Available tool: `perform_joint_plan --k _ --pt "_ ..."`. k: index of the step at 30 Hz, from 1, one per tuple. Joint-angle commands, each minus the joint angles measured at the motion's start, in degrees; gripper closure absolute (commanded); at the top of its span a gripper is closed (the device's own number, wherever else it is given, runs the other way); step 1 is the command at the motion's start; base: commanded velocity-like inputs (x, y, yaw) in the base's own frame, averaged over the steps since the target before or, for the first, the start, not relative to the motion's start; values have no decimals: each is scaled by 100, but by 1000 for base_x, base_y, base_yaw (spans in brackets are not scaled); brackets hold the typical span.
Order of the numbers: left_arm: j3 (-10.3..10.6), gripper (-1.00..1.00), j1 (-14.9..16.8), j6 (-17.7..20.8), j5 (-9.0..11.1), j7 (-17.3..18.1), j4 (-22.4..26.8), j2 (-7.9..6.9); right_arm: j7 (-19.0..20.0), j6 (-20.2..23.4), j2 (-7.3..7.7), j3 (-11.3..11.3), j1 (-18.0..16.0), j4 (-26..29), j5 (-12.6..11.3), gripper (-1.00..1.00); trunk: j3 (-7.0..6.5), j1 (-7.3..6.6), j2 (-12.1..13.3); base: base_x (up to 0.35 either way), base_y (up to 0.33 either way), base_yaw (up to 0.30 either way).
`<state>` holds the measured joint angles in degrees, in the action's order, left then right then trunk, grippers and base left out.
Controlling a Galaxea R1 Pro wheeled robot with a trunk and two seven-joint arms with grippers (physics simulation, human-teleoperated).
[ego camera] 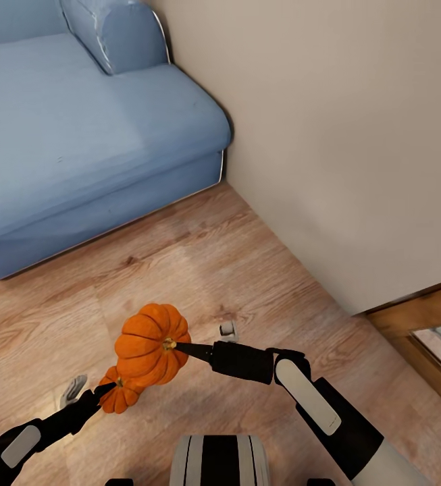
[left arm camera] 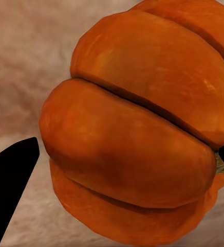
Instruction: Place each of the two pumpkins and all three candles from the living room inside a cabinet in the living room (use any cabinet), then make sure every cabinet is closed, and position the cauldron so it is next to a table in the living room.
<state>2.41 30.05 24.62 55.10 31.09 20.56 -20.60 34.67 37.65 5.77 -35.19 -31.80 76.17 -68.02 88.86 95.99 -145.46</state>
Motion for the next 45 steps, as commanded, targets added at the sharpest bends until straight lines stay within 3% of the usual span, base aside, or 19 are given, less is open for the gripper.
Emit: perform_joint_plan --k 1,10,13,17,22,25,28,43,45 --pt "30 100 1 25 36 -24 0 -5 -4 23 4 -6 -6 1 -36 100 -20 -3 0 0 0 0" --pt "25 100 1 39 49 119 -3 -68 4 16 15 5 -10 11 -52 100 -219 -26 12 0 0 0" --pt "0 100 1 42 46 473 -30 -196 29 8 46 15 -10 -51 -80 100 -286 -34 16 0 0 0" --pt "-29 100 1 47 93 614 -57 -403 72 6 63 21 -6 -73 -102 100 -374 -44 22 0 0 0" --pt "-50 100 1 59 126 711 -72 -586 135 -74 273 24 -2 -82 -120 100 -485 -57 28 0 0 0" --pt "-51 100 -2 60 129 1023 -77 -728 152 -205 488 27 3 -88 -261 100 -551 -65 32 0 0 0" --pt "-55 100 -13 60 132 1211 -92 -854 154 -242 560 29 7 -103 -396 100 -618 -73 36 0 0 0" --pt "-54 100 -17 98 168 1260 -12 -826 105 -306 558 29 16 -674 -423 100 -950 -111 56 0 0 0" --pt "-57 100 -17 114 168 1391 -10 -847 103 -314 557 29 16 -690 -423 100 -994 -117 59 0 0 0"
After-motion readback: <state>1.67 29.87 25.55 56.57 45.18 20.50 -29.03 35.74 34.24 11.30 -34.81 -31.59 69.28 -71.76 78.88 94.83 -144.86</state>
